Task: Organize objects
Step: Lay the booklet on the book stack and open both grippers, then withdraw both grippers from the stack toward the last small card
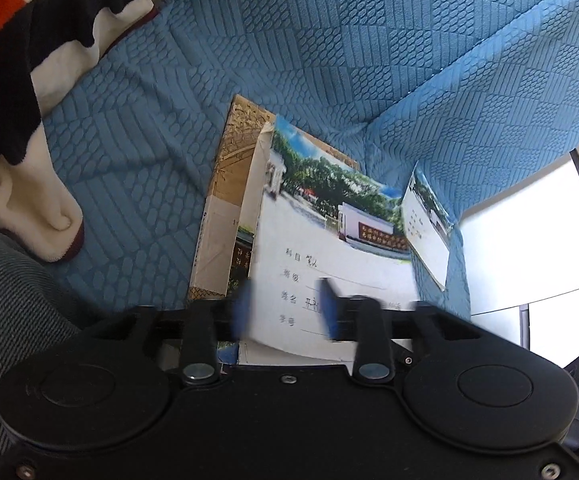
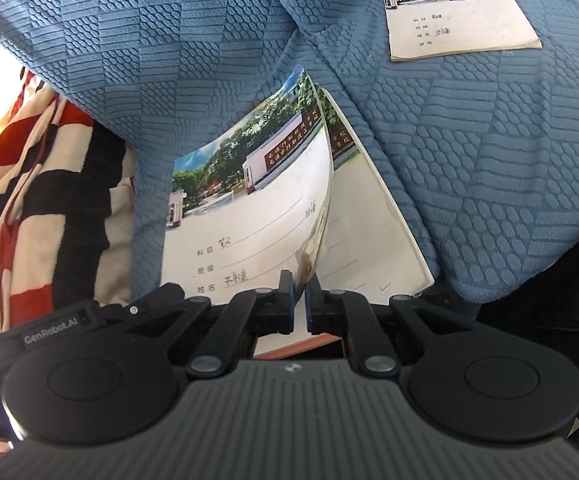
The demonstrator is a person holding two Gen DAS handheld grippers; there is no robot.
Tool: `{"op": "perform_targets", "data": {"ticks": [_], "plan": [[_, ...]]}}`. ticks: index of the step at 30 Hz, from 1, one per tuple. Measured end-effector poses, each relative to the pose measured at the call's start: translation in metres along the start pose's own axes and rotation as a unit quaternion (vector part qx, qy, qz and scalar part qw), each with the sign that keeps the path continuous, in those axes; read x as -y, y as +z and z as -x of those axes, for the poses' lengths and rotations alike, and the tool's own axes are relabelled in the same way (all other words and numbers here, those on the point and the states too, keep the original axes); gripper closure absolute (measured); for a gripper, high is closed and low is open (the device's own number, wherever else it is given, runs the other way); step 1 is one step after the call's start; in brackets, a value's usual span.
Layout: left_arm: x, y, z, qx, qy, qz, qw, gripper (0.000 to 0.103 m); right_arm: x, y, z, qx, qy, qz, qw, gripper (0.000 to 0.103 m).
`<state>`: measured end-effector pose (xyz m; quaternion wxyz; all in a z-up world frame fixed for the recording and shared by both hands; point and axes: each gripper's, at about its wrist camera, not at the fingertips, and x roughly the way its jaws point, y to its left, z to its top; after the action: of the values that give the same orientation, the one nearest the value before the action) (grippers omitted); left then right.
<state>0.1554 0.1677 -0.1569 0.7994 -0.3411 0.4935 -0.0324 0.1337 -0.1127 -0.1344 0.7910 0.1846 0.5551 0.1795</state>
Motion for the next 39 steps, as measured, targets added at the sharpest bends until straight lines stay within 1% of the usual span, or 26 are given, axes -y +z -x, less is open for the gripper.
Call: {"op": "perform_targets", "data": {"ticks": [1,3,4,5,6,11,12,14,16,22,26,29,33,35,37,39], "plan": [[0.002,-0.001,0.002,0.001,0.004,-0.005,1.0,0.051,0.0,0.0,0.0,-0.003,-0.01,0.003,1.0,0.085],[0.009,-0.003,0.006,-0.002,0.01,-0.021,0.9997,0.047,0.003,0.0,0.001,-0.012,-0.017,-0.002,1.0,0.071],[0.012,-0.004,0.008,-0.002,0.014,-0.028,0.9995,0.04,0.005,-0.001,0.003,-0.015,-0.015,-0.004,1.0,0.067],[0.016,-0.005,0.011,0.0,0.018,-0.033,0.9993,0.032,0.006,-0.002,0.006,-0.016,-0.016,-0.003,1.0,0.057],[0.019,-0.007,0.015,0.005,0.019,-0.037,0.9991,0.03,0.007,-0.003,0.009,-0.013,-0.018,0.001,1.0,0.053],[0.04,-0.009,0.035,0.017,0.027,-0.059,0.9978,0.015,0.006,-0.002,0.034,0.01,-0.016,0.018,1.0,0.053],[0.045,-0.009,0.04,0.023,0.027,-0.065,0.9973,0.014,0.006,0.0,0.04,0.018,-0.014,0.021,1.0,0.053],[0.057,-0.009,0.05,0.036,0.03,-0.081,0.9956,0.006,0.004,0.004,0.054,0.038,-0.01,0.031,0.999,0.053],[0.069,-0.01,0.06,0.051,0.033,-0.098,0.9933,0.001,0.0,0.01,0.07,0.061,-0.007,0.044,0.997,0.053],[0.103,-0.016,0.082,0.073,0.034,-0.144,0.9862,0.001,-0.008,0.022,0.116,0.126,0.013,0.073,0.989,0.053],[0.122,-0.022,0.09,0.082,0.031,-0.158,0.9836,0.001,-0.015,0.023,0.145,0.162,0.02,0.102,0.981,0.051],[0.134,-0.027,0.097,0.089,0.03,-0.166,0.9817,0.001,-0.017,0.021,0.162,0.18,0.018,0.12,0.976,0.05],[0.152,-0.039,0.11,0.106,0.031,-0.192,0.9752,0.001,-0.015,0.018,0.182,0.204,0.009,0.142,0.969,0.05],[0.16,-0.045,0.116,0.115,0.026,-0.203,0.972,0.001,-0.011,0.015,0.19,0.21,0.006,0.148,0.966,0.05],[0.166,-0.051,0.12,0.126,0.02,-0.206,0.9702,0.001,-0.006,0.012,0.194,0.212,-0.003,0.15,0.966,0.05],[0.171,-0.056,0.122,0.129,0.017,-0.21,0.9689,0.001,0.0,0.008,0.196,0.211,-0.009,0.148,0.966,0.05]]}}
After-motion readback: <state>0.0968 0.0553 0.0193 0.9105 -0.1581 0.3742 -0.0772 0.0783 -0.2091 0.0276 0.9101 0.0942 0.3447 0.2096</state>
